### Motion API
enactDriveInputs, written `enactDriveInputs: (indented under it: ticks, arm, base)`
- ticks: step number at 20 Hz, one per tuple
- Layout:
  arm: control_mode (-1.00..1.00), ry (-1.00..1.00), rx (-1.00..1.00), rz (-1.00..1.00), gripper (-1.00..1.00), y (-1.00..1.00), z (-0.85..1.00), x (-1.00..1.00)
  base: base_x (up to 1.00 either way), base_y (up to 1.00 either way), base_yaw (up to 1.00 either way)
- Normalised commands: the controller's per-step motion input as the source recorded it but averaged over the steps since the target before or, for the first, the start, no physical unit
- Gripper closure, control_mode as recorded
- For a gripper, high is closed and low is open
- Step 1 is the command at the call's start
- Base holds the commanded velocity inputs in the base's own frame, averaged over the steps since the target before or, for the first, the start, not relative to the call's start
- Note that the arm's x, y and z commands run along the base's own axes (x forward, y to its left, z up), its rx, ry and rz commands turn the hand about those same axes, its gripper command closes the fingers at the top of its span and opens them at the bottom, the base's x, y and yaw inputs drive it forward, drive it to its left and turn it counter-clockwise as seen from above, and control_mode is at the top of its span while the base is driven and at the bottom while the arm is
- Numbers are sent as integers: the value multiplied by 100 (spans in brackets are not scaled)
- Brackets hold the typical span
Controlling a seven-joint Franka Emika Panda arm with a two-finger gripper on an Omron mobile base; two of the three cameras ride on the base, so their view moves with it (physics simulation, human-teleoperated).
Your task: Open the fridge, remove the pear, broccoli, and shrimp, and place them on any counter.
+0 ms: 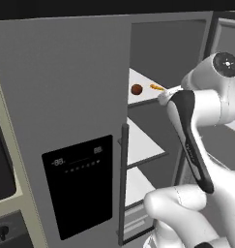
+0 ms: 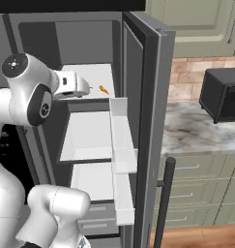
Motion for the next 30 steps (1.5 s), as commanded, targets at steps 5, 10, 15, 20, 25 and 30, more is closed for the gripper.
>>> enactDriveInputs:
  ticks: [5,10,15,20,25,30]
  arm:
    - [-100,2,0,-1,-100,-23,-1,100]
    - [-100,9,0,-1,-100,-26,-30,100]
    - [-100,6,0,0,-100,-1,-31,100]
    - [-100,0,0,3,-100,0,-27,88]
    - [-100,3,0,3,-100,0,-29,82]
    - [-100,7,1,2,-100,0,-22,69]
  base:
    - [0,0,0]
    - [0,0,0]
    - [0,0,0]
    - [0,0,0]
    - [0,0,0]
    - [0,0,0]
